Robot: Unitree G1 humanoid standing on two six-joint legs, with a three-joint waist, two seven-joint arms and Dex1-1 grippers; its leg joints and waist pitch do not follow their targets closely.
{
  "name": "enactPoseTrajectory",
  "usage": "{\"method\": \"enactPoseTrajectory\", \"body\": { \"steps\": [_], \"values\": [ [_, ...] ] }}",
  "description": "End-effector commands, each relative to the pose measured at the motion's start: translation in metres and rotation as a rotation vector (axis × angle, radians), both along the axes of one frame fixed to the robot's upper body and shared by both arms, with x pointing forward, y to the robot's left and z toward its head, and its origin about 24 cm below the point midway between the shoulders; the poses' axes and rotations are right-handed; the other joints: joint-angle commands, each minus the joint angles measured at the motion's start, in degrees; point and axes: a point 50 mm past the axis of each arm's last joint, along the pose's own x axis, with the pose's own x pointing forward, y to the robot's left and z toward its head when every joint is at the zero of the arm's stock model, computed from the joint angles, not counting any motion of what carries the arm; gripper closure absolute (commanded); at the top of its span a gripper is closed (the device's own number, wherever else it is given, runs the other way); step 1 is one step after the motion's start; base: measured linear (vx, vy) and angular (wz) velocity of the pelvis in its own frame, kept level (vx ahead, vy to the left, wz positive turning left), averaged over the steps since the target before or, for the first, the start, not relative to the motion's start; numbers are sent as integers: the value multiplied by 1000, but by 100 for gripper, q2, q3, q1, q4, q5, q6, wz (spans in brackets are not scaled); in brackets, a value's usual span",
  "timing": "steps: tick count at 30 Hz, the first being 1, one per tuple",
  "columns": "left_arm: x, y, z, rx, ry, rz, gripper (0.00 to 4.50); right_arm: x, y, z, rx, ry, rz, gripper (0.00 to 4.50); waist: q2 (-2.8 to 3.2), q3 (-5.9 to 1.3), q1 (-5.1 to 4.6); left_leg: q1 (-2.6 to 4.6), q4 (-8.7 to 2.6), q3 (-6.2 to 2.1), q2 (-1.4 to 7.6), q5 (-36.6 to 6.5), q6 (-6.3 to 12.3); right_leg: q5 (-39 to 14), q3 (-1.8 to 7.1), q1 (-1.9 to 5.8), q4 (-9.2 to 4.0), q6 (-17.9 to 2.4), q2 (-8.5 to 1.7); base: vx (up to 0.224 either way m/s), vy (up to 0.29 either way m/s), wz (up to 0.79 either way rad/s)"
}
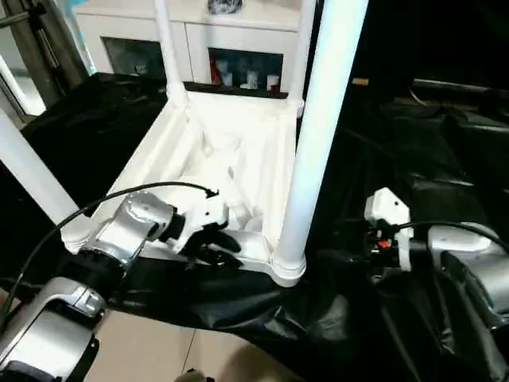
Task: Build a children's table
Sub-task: Rotate table base
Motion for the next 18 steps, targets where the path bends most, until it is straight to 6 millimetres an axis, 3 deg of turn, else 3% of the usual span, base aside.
{"method": "enactPoseTrajectory", "body": {
  "steps": [1, 3, 4, 11, 13, 16, 18],
  "values": [
    [4, 5, 7, -12, -16, 15, 337, 3, -1, 7, -13, -26, 15, 97, -51, -392, 24, 76, -375, -85, 141, -1254, 143, -1863, 256, 292, -482, -1001, -439, 0, 0, 0],
    [3, 7, 6, -7, -5, 17, 363, 3, -1, 6, -17, -24, 23, 97, -42, -387, 33, 85, -374, -83, 142, -1288, 140, -1967, 258, 283, -495, -968, -443, 0, 0, 0],
    [1, 9, 2, 0, 7, 20, 363, 4, 1, 4, -22, -22, 32, 97, -78, -385, 32, 79, -374, -80, 141, -1290, 146, -1995, 257, 286, -498, -953, -444, 0, 0, 0],
    [3, 3, 3, -63, 2, 42, 414, 8, 6, 3, -21, -35, 40, 97, -75, -376, 41, 84, -375, -83, 136, -1277, 140, -2238, 248, 264, -520, -860, -451, 0, 0, 0],
    [2, 1, 1, -79, 12, 46, 437, 9, 7, 1, -32, -55, 35, 97, -42, -381, 47, 84, -380, -92, 146, -1261, 132, -2181, 253, 265, -510, -877, -456, 0, 0, 0],
    [2, -4, 0, -144, 31, 87, 447, 9, 6, -3, -49, -74, 25, 97, -67, -397, 37, 68, -375, -89, 144, -1195, 131, -1885, 252, 286, -474, -972, -456, 0, 0, 0],
    [3, -9, -1, -186, 30, 122, 447, 9, 3, -6, -42, -58, 10, 97, -95, -403, 3, 20, -372, -89, 129, -1083, 183, -1635, 248, 326, -438, -1015, -441, 0, 0, 0]
  ]
}}
